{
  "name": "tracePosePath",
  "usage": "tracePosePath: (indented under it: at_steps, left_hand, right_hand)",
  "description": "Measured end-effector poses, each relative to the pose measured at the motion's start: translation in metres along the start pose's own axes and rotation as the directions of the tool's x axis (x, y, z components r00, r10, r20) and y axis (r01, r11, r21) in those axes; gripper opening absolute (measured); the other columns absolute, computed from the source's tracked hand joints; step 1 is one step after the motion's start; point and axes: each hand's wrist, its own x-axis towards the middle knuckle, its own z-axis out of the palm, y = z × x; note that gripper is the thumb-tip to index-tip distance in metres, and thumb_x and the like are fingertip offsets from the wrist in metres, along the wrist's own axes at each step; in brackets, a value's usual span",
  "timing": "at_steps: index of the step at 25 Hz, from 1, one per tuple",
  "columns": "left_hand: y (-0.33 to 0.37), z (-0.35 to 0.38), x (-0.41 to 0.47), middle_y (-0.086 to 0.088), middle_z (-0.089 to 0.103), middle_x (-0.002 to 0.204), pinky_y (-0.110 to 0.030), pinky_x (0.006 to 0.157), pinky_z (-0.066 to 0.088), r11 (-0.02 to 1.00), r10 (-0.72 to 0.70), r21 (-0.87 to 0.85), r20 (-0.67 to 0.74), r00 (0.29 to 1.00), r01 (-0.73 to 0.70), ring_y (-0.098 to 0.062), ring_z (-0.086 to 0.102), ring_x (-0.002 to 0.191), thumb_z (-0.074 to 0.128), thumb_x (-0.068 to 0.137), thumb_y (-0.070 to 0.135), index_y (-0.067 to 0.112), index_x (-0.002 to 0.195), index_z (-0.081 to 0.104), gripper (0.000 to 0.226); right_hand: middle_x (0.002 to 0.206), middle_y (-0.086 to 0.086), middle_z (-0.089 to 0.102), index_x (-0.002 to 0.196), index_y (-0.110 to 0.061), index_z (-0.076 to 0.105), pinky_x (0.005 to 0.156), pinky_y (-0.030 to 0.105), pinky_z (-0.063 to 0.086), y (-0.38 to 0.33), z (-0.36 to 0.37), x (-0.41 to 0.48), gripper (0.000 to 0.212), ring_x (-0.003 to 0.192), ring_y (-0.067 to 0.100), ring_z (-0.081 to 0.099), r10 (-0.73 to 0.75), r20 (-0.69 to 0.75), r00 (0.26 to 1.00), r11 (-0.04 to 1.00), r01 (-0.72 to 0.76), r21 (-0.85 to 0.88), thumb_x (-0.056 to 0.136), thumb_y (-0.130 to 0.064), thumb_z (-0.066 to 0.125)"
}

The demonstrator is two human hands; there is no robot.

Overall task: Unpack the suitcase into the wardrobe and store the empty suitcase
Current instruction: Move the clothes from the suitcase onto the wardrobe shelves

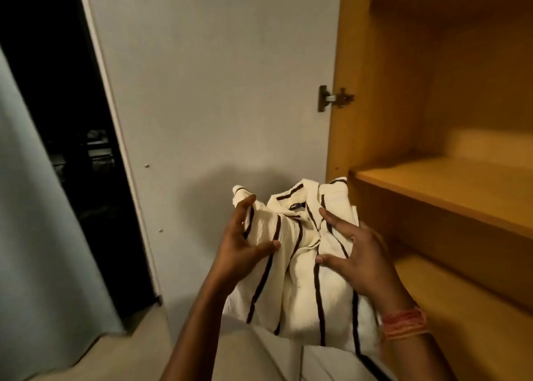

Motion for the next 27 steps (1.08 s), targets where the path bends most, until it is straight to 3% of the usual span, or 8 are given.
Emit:
tracePosePath:
  at_steps: [4, 8, 11, 16, 19, 22, 24, 27]
  left_hand:
    - [0.019, 0.041, 0.068, 0.019, 0.034, 0.136, -0.019, 0.093, 0.037, 0.990, 0.081, -0.124, 0.143, 0.986, -0.063, -0.004, 0.038, 0.121, 0.080, 0.072, 0.005, 0.044, 0.136, 0.033, 0.088]
    - [0.043, 0.071, 0.124, 0.012, 0.032, 0.146, -0.034, 0.106, 0.039, 0.968, 0.211, -0.193, 0.291, 0.933, -0.158, -0.014, 0.037, 0.129, 0.077, 0.075, 0.006, 0.035, 0.142, 0.033, 0.086]
    - [0.058, 0.101, 0.161, 0.009, 0.027, 0.152, -0.041, 0.110, 0.036, 0.953, 0.264, -0.241, 0.363, 0.893, -0.184, -0.018, 0.033, 0.134, 0.078, 0.075, 0.008, 0.036, 0.141, 0.032, 0.085]
    - [0.067, 0.160, 0.216, 0.007, 0.036, 0.144, -0.045, 0.108, 0.038, 0.919, 0.294, -0.364, 0.380, 0.877, -0.150, -0.021, 0.037, 0.132, 0.077, 0.074, 0.001, 0.031, 0.136, 0.040, 0.079]
    - [0.070, 0.200, 0.254, 0.003, 0.040, 0.142, -0.046, 0.106, 0.040, 0.910, 0.259, -0.406, 0.392, 0.883, -0.086, -0.023, 0.040, 0.130, 0.078, 0.071, -0.002, 0.028, 0.130, 0.046, 0.074]
    - [0.069, 0.236, 0.287, -0.001, 0.048, 0.136, -0.051, 0.101, 0.045, 0.885, 0.197, -0.465, 0.381, 0.903, 0.003, -0.027, 0.045, 0.125, 0.083, 0.065, 0.003, 0.024, 0.111, 0.055, 0.058]
    - [0.066, 0.263, 0.304, -0.001, 0.051, 0.131, -0.052, 0.100, 0.045, 0.875, 0.142, -0.482, 0.355, 0.924, 0.051, -0.026, 0.045, 0.124, 0.086, 0.062, 0.009, 0.023, 0.100, 0.058, 0.050]
    - [0.058, 0.303, 0.331, -0.003, 0.054, 0.124, -0.051, 0.099, 0.046, 0.840, 0.052, -0.526, 0.317, 0.947, 0.131, -0.028, 0.049, 0.120, 0.085, 0.061, 0.003, 0.020, 0.091, 0.056, 0.045]
  right_hand:
    - [0.140, -0.012, 0.048, 0.134, -0.050, 0.044, 0.111, 0.039, 0.037, 0.012, -0.059, 0.030, 0.089, 0.132, 0.011, 0.041, 0.052, -0.174, 0.983, 0.996, -0.064, -0.066, 0.062, -0.019, 0.088]
    - [0.125, -0.014, 0.052, 0.134, -0.041, 0.048, 0.098, 0.008, 0.031, 0.008, -0.103, 0.049, 0.085, 0.120, 0.002, 0.042, 0.027, -0.332, 0.943, 0.976, -0.096, -0.194, 0.063, -0.017, 0.088]
    - [0.128, -0.016, 0.050, 0.136, -0.034, 0.049, 0.092, -0.004, 0.025, 0.014, -0.126, 0.061, 0.084, 0.121, -0.004, 0.038, 0.005, -0.400, 0.917, 0.959, -0.118, -0.259, 0.063, -0.017, 0.087]
    - [0.129, -0.016, 0.046, 0.138, -0.029, 0.048, 0.102, 0.016, 0.032, 0.037, -0.161, 0.096, 0.085, 0.123, 0.002, 0.038, 0.014, -0.487, 0.873, 0.937, -0.181, -0.298, 0.064, -0.012, 0.086]
    - [0.133, -0.010, 0.048, 0.139, -0.028, 0.047, 0.102, 0.020, 0.034, 0.066, -0.186, 0.123, 0.087, 0.122, 0.005, 0.040, 0.018, -0.500, 0.866, 0.930, -0.199, -0.311, 0.063, -0.013, 0.087]
    - [0.129, -0.015, 0.046, 0.137, -0.028, 0.048, 0.100, 0.020, 0.034, 0.099, -0.212, 0.147, 0.086, 0.122, 0.003, 0.039, 0.024, -0.513, 0.858, 0.923, -0.216, -0.319, 0.063, -0.014, 0.087]
    - [0.127, -0.017, 0.050, 0.132, -0.026, 0.055, 0.098, 0.017, 0.036, 0.123, -0.226, 0.162, 0.075, 0.119, -0.002, 0.045, 0.036, -0.558, 0.829, 0.955, -0.193, -0.226, 0.064, -0.013, 0.086]
    - [0.121, -0.009, 0.062, 0.117, -0.018, 0.066, 0.090, 0.013, 0.045, 0.165, -0.245, 0.187, 0.053, 0.106, -0.008, 0.056, 0.158, -0.611, 0.775, 0.987, -0.110, 0.116, 0.068, -0.002, 0.082]
